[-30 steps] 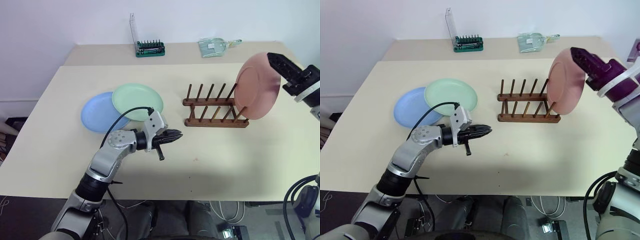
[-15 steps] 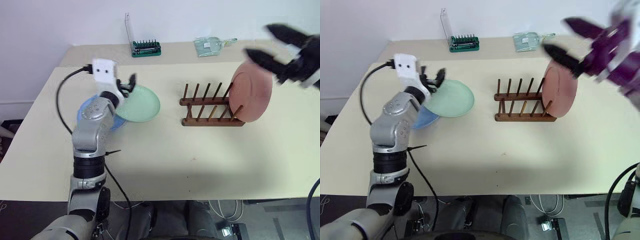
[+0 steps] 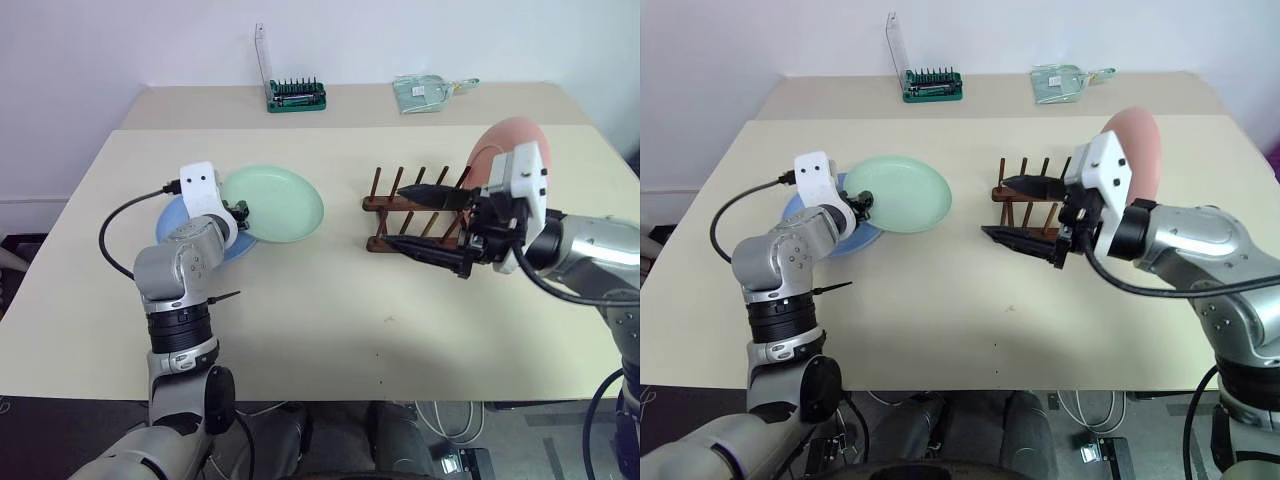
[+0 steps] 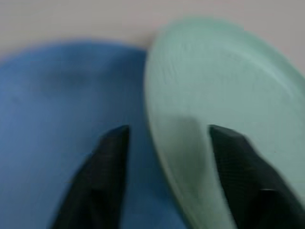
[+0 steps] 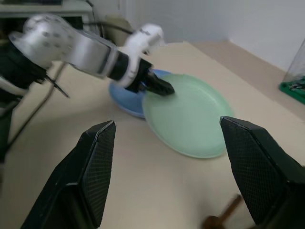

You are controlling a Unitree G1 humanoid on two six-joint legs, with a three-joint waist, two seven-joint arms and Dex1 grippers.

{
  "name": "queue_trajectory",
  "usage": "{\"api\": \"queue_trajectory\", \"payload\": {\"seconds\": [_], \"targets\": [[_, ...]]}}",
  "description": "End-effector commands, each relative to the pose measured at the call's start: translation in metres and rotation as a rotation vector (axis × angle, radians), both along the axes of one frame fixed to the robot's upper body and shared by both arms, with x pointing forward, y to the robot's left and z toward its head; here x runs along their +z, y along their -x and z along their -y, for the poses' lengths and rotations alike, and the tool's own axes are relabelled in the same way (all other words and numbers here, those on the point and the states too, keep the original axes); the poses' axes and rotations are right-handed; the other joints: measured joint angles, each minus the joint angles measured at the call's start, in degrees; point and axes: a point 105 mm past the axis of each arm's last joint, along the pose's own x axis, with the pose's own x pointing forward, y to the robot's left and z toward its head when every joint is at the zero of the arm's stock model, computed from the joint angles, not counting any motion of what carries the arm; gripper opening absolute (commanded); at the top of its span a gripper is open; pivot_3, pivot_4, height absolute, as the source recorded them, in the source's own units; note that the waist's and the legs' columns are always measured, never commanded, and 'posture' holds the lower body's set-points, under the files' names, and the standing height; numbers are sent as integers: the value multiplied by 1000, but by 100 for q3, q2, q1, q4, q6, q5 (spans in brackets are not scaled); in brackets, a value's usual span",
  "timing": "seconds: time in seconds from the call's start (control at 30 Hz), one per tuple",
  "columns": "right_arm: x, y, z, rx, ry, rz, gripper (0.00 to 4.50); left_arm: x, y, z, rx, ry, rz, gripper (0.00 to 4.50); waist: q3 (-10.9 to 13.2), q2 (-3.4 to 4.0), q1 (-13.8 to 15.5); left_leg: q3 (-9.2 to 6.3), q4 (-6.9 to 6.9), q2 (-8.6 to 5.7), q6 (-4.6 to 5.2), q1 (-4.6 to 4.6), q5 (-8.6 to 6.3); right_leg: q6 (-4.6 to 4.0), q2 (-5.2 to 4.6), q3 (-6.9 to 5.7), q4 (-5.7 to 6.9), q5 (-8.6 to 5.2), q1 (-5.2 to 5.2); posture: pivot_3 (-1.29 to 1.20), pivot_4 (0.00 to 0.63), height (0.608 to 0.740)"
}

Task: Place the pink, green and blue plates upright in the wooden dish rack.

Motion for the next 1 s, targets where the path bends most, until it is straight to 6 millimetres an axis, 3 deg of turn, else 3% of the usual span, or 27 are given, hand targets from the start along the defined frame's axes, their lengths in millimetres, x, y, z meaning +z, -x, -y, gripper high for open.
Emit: {"api": "queue_trajectory", "payload": {"seconds": [0.03, 0.07, 0.1, 0.17, 0.27, 0.37, 0.6, 0.8, 0.9, 1.0], "targets": [[1, 6, -5, 6, 9, 28, 3551, 14, -2, -6, 32, -10, 35, 669, 0, -2, 10, 0, 0, 0, 0, 0, 0, 0, 0, 0, 0, 0, 0, 0, 150, 738], [-2, 5, -5, -3, 20, 30, 3551, 16, -4, -6, 34, -14, 48, 209, -2, -6, 11, 0, 0, 0, 0, 1, 0, 0, 0, 0, 0, 0, 1, 0, 150, 738], [-4, 5, -5, -8, 27, 32, 3551, 18, -5, -6, 34, -13, 57, 41, -3, -7, 12, 0, 0, 0, -1, 1, 0, 0, 0, 0, 0, 0, 1, 0, 150, 738], [-7, -6, -5, -56, 50, 55, 3551, 39, -10, 2, 0, -10, 183, 41, -3, -7, 8, 3, 0, 0, -1, 6, 0, 0, -1, 0, -1, 0, 6, 0, 150, 738], [-12, -27, -8, -137, 135, 133, 4476, 81, -9, 23, -84, 70, 421, 0, -2, -9, 6, 6, 1, 2, -5, 5, 2, -5, 0, 0, 1, 3, 2, 0, 150, 738], [-13, -39, -15, -171, 231, 252, 4476, 94, -6, 31, -126, 81, 497, 0, -1, -10, 7, 7, 1, 2, -5, 3, 2, -5, -1, 0, -1, 4, 0, 0, 150, 738], [-14, -73, -40, -210, 415, 567, 4476, 141, 21, 74, -357, 135, 719, 0, 0, -11, -11, 15, -1, 3, -5, 1, 2, -5, -1, 0, 1, 4, -9, 0, 150, 738], [-19, -80, -57, -172, 489, 713, 4476, 154, 37, 89, -455, 210, 761, 0, 0, -11, -11, 14, -2, 3, -5, 2, 2, -5, 0, 0, 1, 4, -8, 0, 150, 738], [-19, -82, -58, -170, 516, 758, 3611, 154, 38, 90, -462, 192, 757, 0, 0, -11, -15, 14, -2, 4, -7, 4, 3, -5, 2, 1, 4, 5, -9, 0, 150, 738], [-17, -85, -56, -195, 540, 808, 2062, 154, 37, 88, -455, 200, 755, 0, 0, -11, -13, 14, -2, 4, -7, 3, 3, -6, 2, 1, 2, 5, -8, 0, 150, 738]]}}
